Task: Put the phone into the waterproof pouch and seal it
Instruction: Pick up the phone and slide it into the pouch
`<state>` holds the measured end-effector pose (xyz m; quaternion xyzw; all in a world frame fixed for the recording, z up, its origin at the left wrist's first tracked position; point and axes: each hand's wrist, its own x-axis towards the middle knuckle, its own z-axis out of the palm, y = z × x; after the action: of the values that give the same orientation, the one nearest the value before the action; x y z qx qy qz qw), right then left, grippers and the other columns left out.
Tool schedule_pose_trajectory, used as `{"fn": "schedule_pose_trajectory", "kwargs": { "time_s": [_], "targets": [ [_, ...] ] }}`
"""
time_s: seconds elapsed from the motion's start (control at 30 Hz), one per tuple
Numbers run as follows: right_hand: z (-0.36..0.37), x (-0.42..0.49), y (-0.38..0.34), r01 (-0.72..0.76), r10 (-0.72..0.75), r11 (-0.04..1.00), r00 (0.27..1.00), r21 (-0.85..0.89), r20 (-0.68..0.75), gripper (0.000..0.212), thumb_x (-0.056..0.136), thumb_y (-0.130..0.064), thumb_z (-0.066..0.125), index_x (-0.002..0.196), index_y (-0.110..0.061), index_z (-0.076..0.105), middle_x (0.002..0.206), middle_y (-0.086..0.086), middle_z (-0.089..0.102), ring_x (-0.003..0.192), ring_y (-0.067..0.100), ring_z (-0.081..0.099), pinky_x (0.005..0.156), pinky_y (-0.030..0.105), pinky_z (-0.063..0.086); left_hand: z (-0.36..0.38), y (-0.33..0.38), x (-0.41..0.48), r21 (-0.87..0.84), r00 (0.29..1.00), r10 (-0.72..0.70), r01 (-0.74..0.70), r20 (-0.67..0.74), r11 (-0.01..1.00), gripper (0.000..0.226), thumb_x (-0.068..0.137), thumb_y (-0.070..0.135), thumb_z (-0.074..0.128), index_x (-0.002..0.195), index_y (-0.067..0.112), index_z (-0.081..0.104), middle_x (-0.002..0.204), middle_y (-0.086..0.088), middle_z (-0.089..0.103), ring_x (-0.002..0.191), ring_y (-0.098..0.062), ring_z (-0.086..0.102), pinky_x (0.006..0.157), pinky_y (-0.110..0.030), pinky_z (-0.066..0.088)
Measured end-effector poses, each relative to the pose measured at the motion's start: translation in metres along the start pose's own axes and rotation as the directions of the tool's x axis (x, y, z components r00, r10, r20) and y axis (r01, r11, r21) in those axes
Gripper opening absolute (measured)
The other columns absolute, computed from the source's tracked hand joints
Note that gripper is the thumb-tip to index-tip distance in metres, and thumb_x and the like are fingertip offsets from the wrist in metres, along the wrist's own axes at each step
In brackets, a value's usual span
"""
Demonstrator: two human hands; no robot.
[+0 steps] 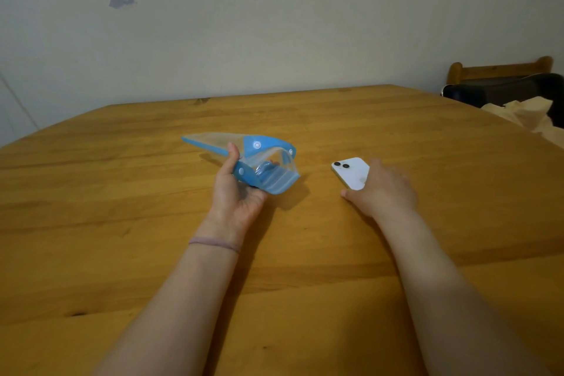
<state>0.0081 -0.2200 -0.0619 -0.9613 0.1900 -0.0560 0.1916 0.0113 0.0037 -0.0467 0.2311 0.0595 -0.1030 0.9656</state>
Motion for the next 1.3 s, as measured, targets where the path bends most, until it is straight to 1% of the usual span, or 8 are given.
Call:
{"fn": "schedule_pose_trajectory", "kwargs": {
  "time_s": [0.23,0.4,0.57,0.67,0.8,0.9,1.1,1.3],
  "targets": [
    [0.004,0.002,0.001,-0.005,0.009,0.999,0.995,0.037,-0.097,0.051,0.072,-0.040,0.068,0.113,-0.016,0.051,0.113,0.012,0.060,0.108,0.034,0.052,0.083,0.040,0.048,0.001,0.000,0.000,0.012,1.000,-0.004,0.004,0.009,1.000,0.052,0.090,0.040,0.061,0.126,0.004,0.052,0.121,-0.024,0.063,0.109,-0.036,0.064,0.078,-0.049,0.058],
    [0.006,0.003,0.003,-0.007,0.037,0.982,0.986,0.188,-0.160,0.061,0.057,-0.042,0.073,0.112,-0.023,0.057,0.102,0.005,0.066,0.096,0.029,0.060,0.068,0.033,0.045,0.001,0.000,-0.001,0.018,1.000,-0.007,0.007,0.000,1.000,0.050,0.090,0.039,0.061,0.123,0.003,0.054,0.117,-0.024,0.065,0.105,-0.037,0.066,0.075,-0.048,0.058],
    [0.005,0.002,-0.003,0.020,0.043,0.949,0.981,0.313,-0.191,0.060,0.056,-0.043,0.072,0.113,-0.024,0.063,0.101,0.002,0.067,0.089,0.024,0.062,0.059,0.028,0.039,0.001,0.000,-0.003,0.032,1.000,-0.002,0.002,0.010,0.999,0.048,0.091,0.040,0.059,0.122,0.004,0.055,0.120,-0.023,0.064,0.111,-0.036,0.063,0.094,-0.051,0.051],
    [0.001,-0.003,-0.006,0.029,0.059,0.882,0.984,0.470,-0.171,0.053,0.053,-0.049,0.068,0.103,-0.031,0.064,0.083,-0.009,0.066,0.072,0.015,0.062,0.053,0.028,0.041,0.002,0.000,-0.003,0.048,1.000,0.009,-0.010,0.016,0.999,0.047,0.092,0.040,0.058,0.121,0.004,0.056,0.114,-0.022,0.068,0.110,-0.035,0.064,0.095,-0.051,0.050],
    [-0.006,-0.006,-0.013,0.003,0.062,0.667,0.996,0.745,-0.060,0.041,0.055,-0.054,0.073,0.091,-0.033,0.069,0.080,-0.016,0.065,0.068,0.002,0.060,0.058,0.029,0.049,0.002,0.001,-0.003,0.084,0.999,0.027,-0.029,0.018,0.996,0.048,0.092,0.041,0.057,0.123,0.005,0.056,0.117,-0.020,0.067,0.112,-0.033,0.063,0.093,-0.050,0.052],
    [-0.011,-0.008,-0.019,-0.172,0.003,0.341,0.983,0.924,0.182,0.033,0.063,-0.044,0.079,0.089,-0.024,0.072,0.098,0.008,0.073,0.076,0.017,0.070,0.072,0.037,0.056,0.003,0.002,-0.003,0.086,0.999,0.035,-0.036,0.013,0.996,0.049,0.092,0.040,0.058,0.126,0.005,0.054,0.118,-0.020,0.066,0.109,-0.033,0.065,0.089,-0.050,0.054],
    [-0.015,-0.011,-0.022,-0.490,-0.248,-0.078,0.853,0.868,0.459,0.034,0.078,-0.038,0.067,0.098,-0.010,0.067,0.091,0.018,0.070,0.085,0.035,0.069,0.078,0.043,0.057,0.002,0.003,-0.002,0.057,0.999,0.044,-0.044,-0.009,0.997,0.046,0.090,0.039,0.060,0.122,0.006,0.056,0.112,-0.020,0.069,0.106,-0.033,0.066,0.084,-0.048,0.057],
    [-0.012,-0.014,-0.025,-0.604,-0.335,-0.199,0.782,0.771,0.526,0.039,0.087,-0.037,0.057,0.105,-0.003,0.067,0.097,0.027,0.071,0.091,0.043,0.068,0.078,0.048,0.057,0.002,0.004,-0.001,0.056,0.998,0.063,-0.062,-0.022,0.997,0.045,0.090,0.039,0.061,0.121,0.006,0.057,0.113,-0.019,0.068,0.108,-0.033,0.066,0.089,-0.048,0.055]
  ]
}}
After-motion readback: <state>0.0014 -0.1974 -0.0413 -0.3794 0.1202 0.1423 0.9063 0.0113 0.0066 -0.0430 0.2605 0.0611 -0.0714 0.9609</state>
